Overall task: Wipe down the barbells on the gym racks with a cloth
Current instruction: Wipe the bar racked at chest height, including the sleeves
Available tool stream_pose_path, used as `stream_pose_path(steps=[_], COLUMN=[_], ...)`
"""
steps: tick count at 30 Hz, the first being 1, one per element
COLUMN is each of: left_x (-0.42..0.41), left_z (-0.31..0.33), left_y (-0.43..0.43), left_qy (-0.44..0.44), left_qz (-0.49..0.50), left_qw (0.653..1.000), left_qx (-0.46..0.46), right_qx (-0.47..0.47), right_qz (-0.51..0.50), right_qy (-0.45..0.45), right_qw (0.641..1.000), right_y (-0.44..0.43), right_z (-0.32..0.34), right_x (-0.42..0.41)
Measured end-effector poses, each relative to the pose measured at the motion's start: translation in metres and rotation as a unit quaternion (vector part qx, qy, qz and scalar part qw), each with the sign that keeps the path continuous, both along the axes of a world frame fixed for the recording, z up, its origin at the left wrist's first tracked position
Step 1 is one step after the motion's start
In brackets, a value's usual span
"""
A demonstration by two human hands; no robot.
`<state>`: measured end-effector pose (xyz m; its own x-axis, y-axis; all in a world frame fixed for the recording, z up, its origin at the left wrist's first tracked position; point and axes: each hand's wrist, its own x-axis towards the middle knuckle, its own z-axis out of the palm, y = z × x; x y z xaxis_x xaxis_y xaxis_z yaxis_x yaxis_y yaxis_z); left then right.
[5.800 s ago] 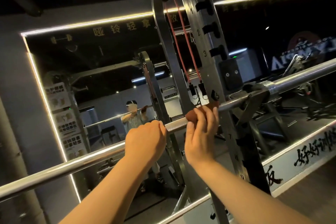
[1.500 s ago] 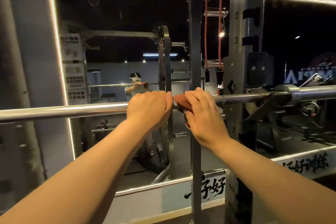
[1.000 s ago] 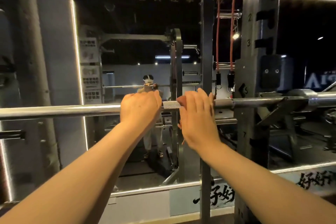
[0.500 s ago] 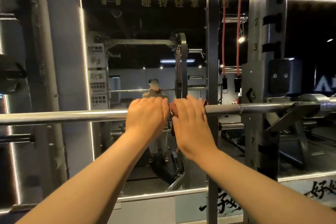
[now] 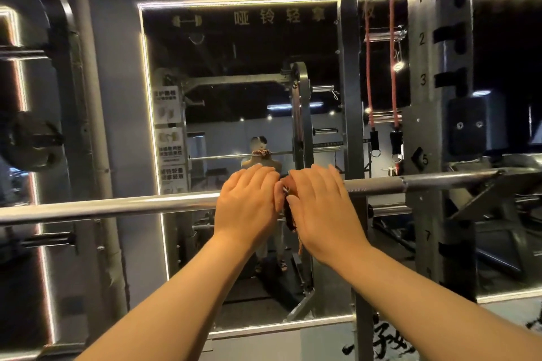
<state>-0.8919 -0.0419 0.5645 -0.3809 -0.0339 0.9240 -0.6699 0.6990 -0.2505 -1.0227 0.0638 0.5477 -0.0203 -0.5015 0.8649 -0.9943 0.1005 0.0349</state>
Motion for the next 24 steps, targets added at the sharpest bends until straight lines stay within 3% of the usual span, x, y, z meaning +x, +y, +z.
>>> stream_pose_path(steps=[6,12,15,19,24], left_x=[0.000,0.002,0.003,0.003,0.001], left_z=[0.000,-0.001,-0.001,-0.001,-0.002], left_y=[0.001,0.008,0.009,0.010,0.009], left_qy=[-0.016,-0.007,-0.006,0.003,0.010], left_qz=[0.045,0.041,0.040,0.054,0.046], left_qw=[0.999,0.999,0.999,0.998,0.998], left_qx=[0.006,0.010,0.024,0.014,0.028], right_qx=[0.020,-0.061,-0.029,0.008,0.026], right_qz=[-0.001,0.008,0.005,-0.028,-0.068], right_qy=[-0.022,0.011,0.045,-0.009,0.026], right_qw=[1.000,0.998,0.999,1.000,0.997], right_y=[-0.003,0.000,0.003,0.003,0.004], right_z=[0.027,-0.020,-0.005,0.022,-0.014], right_x=[0.000,0.004,-0.003,0.003,0.004])
